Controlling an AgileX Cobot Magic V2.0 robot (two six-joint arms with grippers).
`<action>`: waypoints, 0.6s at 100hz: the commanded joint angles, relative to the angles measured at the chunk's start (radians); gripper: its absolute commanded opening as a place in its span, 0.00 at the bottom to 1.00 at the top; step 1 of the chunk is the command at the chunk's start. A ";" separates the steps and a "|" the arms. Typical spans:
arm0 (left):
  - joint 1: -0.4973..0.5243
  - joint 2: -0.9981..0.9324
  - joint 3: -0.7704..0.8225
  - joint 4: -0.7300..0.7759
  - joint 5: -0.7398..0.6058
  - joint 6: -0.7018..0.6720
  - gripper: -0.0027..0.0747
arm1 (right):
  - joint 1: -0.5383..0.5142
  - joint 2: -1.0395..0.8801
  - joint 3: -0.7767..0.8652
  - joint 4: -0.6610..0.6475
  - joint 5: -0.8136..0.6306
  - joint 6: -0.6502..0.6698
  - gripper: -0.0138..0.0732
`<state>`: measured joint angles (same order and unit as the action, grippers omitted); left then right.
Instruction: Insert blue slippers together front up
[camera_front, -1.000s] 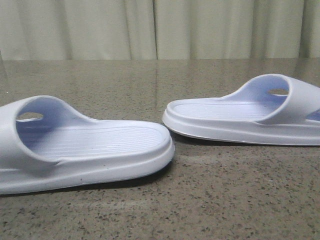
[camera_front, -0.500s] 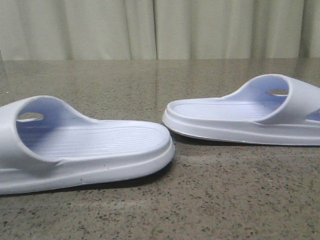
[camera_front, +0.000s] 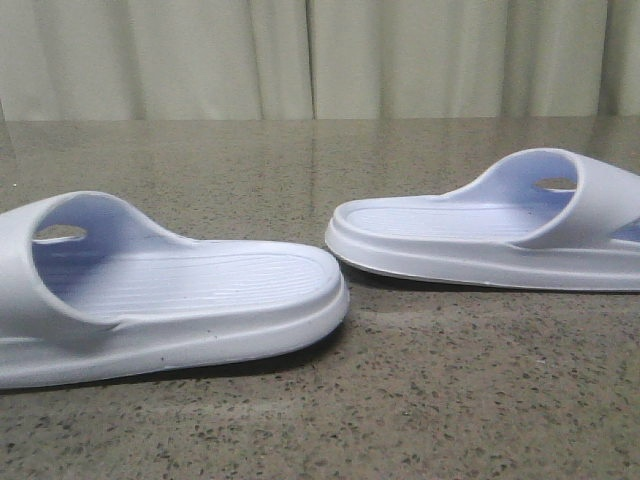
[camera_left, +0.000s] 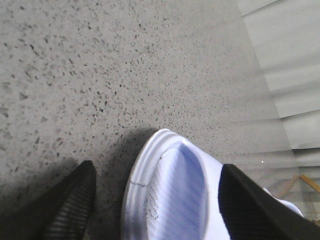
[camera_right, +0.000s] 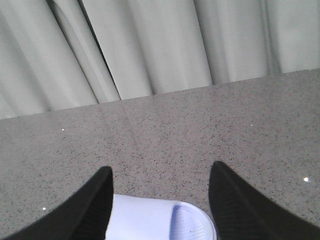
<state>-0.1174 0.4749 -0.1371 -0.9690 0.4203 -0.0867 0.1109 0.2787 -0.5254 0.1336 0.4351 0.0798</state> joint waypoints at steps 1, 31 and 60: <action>0.003 0.036 0.016 -0.040 0.089 -0.040 0.61 | -0.006 0.017 -0.035 0.002 -0.070 0.000 0.57; 0.003 0.064 0.016 -0.082 0.100 0.003 0.57 | -0.006 0.017 -0.035 0.002 -0.062 0.000 0.57; 0.003 0.064 0.016 -0.095 0.122 0.010 0.57 | -0.006 0.017 -0.035 0.002 -0.061 0.000 0.57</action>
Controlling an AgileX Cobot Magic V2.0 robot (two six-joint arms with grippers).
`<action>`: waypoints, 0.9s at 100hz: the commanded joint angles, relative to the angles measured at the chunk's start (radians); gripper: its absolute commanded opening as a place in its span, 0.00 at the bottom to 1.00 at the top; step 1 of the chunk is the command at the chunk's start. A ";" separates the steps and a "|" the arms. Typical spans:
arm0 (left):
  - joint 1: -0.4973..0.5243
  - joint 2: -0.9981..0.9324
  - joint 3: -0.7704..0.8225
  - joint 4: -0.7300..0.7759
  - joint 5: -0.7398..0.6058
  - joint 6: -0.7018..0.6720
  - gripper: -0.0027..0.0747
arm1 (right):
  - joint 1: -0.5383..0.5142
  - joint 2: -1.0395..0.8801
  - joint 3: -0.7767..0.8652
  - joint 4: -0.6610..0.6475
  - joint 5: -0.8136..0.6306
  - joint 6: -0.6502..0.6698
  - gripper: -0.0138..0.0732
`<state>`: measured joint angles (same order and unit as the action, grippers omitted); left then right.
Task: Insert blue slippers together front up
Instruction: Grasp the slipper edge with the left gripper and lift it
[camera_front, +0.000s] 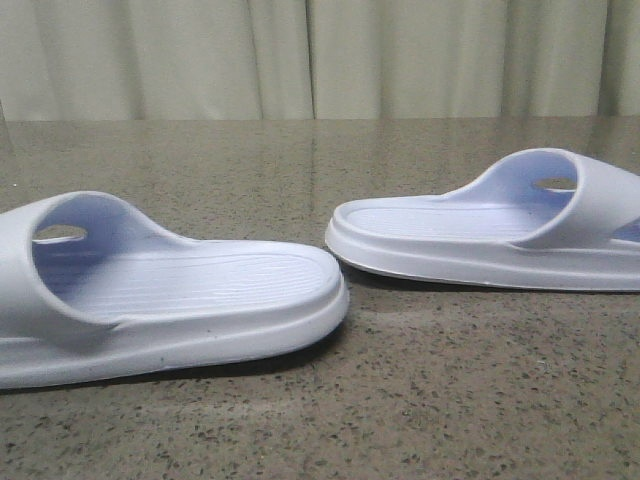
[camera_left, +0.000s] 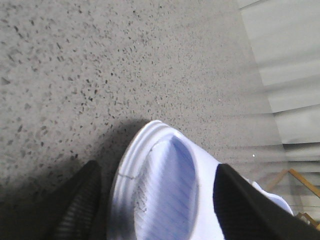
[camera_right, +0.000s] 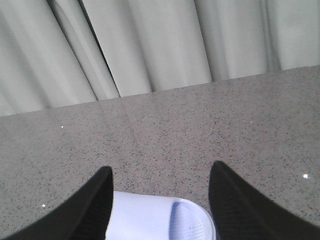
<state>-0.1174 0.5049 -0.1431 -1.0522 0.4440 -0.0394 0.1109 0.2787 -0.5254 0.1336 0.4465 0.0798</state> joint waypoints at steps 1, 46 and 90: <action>0.003 0.034 0.022 -0.012 0.097 -0.037 0.57 | -0.006 0.017 -0.035 0.002 -0.073 0.000 0.57; 0.003 0.034 0.022 -0.014 0.130 -0.037 0.57 | -0.006 0.017 -0.035 0.002 -0.071 0.000 0.57; 0.003 0.034 0.022 -0.020 0.131 -0.037 0.43 | -0.006 0.017 -0.035 0.002 -0.070 0.000 0.57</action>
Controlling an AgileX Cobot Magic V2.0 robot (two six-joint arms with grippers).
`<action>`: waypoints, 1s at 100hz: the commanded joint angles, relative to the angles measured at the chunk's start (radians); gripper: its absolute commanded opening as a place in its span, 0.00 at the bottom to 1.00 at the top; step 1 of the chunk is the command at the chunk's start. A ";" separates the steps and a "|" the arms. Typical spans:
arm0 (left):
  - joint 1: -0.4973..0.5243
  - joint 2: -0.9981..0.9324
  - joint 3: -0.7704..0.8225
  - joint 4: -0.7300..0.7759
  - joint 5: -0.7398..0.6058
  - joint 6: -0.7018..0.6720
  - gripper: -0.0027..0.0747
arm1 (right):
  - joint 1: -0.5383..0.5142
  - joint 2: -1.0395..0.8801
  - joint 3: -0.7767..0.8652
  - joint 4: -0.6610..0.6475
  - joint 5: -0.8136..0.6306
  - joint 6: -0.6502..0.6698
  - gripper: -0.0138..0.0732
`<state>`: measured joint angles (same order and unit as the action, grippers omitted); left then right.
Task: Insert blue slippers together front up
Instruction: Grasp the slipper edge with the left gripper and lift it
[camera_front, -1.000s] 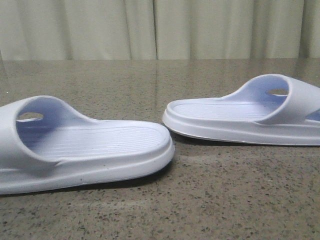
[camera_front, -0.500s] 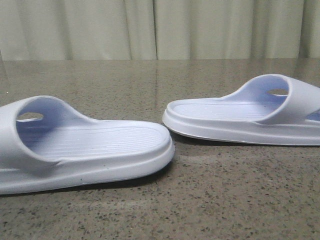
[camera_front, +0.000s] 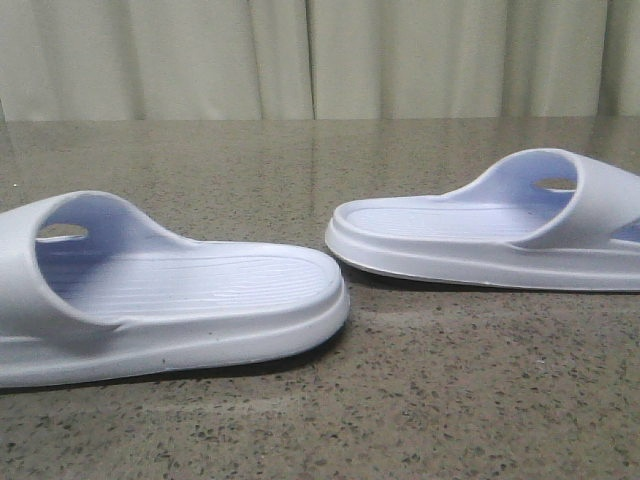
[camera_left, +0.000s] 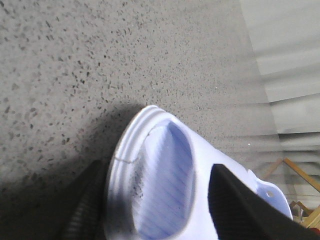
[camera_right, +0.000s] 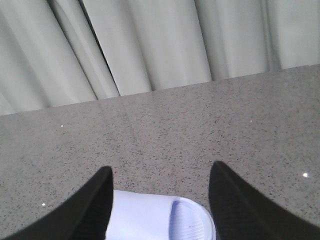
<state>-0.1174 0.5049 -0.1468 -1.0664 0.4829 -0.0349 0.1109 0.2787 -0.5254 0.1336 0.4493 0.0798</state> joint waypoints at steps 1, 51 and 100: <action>0.003 0.034 0.025 -0.006 0.092 -0.042 0.42 | -0.006 0.017 -0.035 0.002 -0.073 0.000 0.57; 0.003 0.034 0.025 -0.024 0.089 -0.042 0.06 | -0.006 0.017 -0.035 0.002 -0.073 0.000 0.57; 0.003 0.032 -0.050 -0.498 0.032 0.382 0.06 | -0.006 0.017 -0.035 0.002 -0.073 0.000 0.57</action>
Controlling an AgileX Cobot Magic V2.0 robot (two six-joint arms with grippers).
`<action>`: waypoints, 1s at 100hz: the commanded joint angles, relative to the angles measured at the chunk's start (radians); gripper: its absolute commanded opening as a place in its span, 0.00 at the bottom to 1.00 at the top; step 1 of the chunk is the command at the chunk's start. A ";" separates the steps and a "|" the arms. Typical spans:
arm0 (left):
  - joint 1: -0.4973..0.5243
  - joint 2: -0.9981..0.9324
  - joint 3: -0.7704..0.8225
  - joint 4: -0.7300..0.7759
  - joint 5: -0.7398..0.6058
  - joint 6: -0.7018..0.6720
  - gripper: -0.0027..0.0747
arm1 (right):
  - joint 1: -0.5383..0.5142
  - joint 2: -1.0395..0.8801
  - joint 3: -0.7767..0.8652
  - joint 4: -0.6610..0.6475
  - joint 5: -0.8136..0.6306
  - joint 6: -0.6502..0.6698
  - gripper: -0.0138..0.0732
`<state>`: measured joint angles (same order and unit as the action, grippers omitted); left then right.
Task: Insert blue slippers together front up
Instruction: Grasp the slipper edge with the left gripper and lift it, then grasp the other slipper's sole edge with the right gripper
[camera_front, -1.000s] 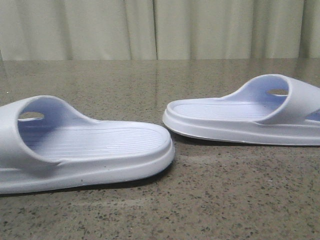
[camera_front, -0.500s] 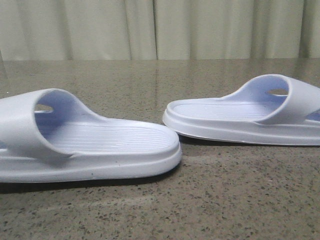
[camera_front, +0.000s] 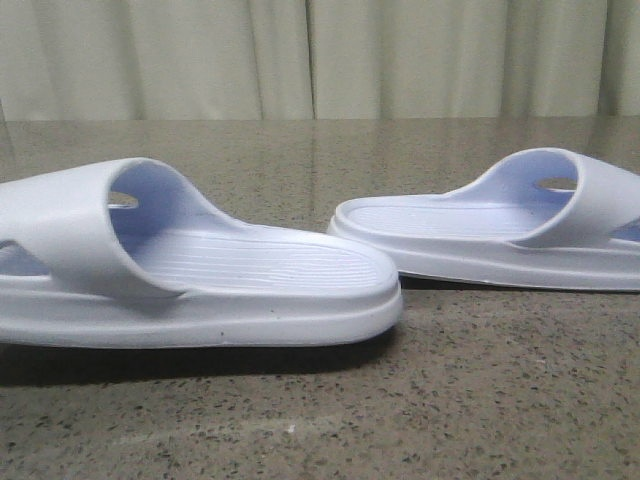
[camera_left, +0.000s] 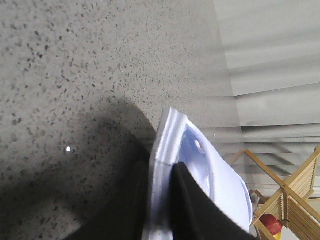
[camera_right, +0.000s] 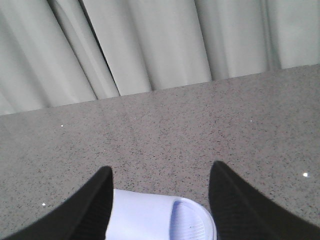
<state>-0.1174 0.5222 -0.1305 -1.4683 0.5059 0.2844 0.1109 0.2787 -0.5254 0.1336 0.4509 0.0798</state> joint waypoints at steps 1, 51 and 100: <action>0.003 0.015 -0.070 -0.099 0.009 0.070 0.06 | -0.006 0.017 -0.035 0.002 -0.075 0.000 0.57; 0.003 0.015 -0.295 -0.116 -0.036 0.117 0.05 | -0.006 0.025 0.020 -0.016 -0.040 0.000 0.58; 0.003 0.015 -0.295 -0.129 -0.038 0.117 0.05 | -0.006 0.312 0.073 -0.016 -0.112 0.194 0.58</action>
<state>-0.1174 0.5288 -0.3895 -1.5456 0.4672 0.3995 0.1109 0.5261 -0.4283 0.1273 0.4450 0.2534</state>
